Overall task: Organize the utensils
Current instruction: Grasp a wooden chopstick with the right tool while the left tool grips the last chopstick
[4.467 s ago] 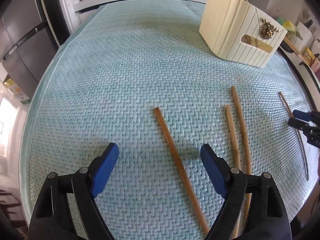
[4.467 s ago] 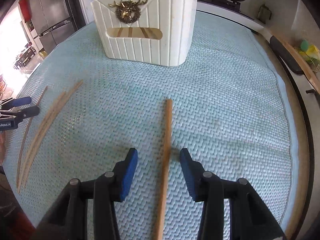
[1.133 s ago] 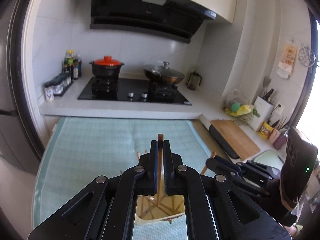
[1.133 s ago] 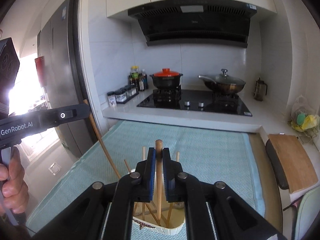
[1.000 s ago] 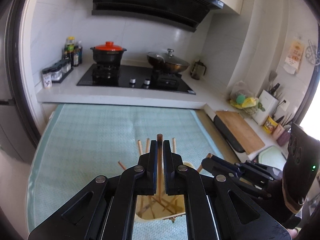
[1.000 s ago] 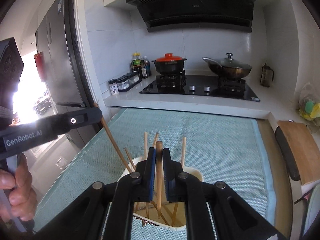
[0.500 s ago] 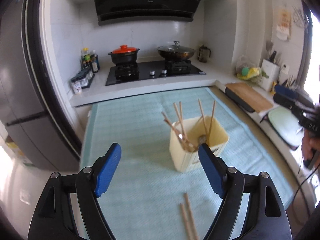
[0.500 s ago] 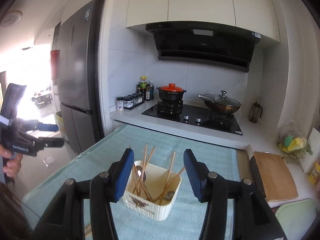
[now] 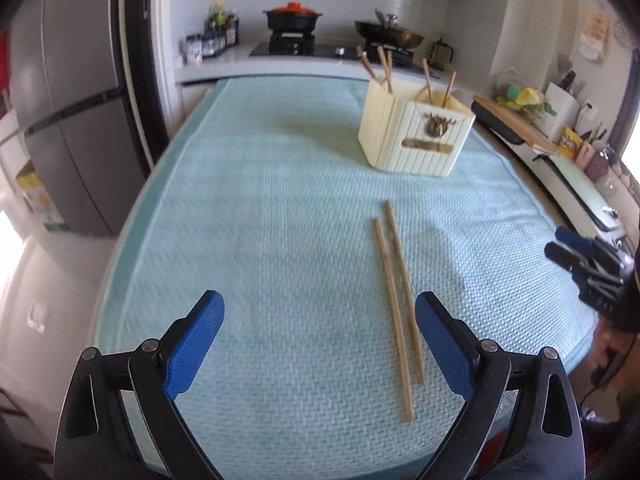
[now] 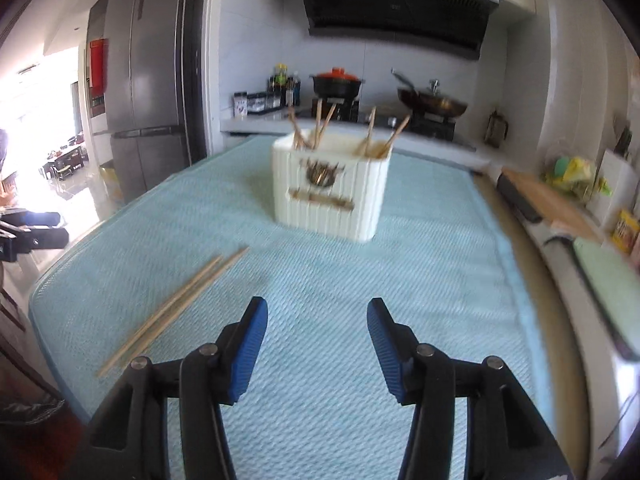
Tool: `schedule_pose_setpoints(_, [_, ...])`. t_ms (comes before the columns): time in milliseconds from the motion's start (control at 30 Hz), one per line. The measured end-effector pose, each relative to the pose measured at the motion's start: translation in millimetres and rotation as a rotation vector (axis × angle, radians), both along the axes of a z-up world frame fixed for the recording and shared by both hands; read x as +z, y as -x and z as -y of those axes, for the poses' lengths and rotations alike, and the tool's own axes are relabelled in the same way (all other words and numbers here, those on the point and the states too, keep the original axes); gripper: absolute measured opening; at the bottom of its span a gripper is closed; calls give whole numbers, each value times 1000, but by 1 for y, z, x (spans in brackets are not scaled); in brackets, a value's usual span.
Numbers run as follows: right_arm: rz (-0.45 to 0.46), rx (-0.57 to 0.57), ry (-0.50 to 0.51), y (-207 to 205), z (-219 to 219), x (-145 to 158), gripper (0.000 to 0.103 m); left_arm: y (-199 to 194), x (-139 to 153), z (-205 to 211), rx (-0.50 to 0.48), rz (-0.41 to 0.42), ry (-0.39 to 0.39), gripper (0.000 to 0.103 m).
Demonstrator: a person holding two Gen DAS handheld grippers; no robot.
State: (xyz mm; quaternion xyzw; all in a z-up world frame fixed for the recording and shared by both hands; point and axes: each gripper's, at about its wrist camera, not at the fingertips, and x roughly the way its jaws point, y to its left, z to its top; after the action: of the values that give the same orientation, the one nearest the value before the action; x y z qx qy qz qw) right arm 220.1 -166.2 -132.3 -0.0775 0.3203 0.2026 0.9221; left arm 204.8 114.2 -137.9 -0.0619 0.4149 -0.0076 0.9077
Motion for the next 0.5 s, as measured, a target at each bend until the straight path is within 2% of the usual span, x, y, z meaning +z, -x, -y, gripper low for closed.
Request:
schedule_pose_setpoints(133, [-158, 42, -102, -4, -20, -31, 50, 2, -25, 8, 16, -41, 28, 97])
schedule_pose_setpoints(167, [-175, 61, -99, -6, -27, -34, 45, 2, -27, 7, 16, -43, 25, 97])
schedule_pose_setpoints(233, [-190, 101, -91, -6, -43, -38, 42, 3, -28, 6, 31, -42, 1, 97])
schedule_pose_setpoints(300, [-207, 127, -92, -11, -58, -39, 30, 4, -29, 2, 52, -39, -18, 97])
schedule_pose_setpoints(500, [-300, 130, -137, -47, -92, -48, 21, 13, -34, -11, 93, -45, 9, 97])
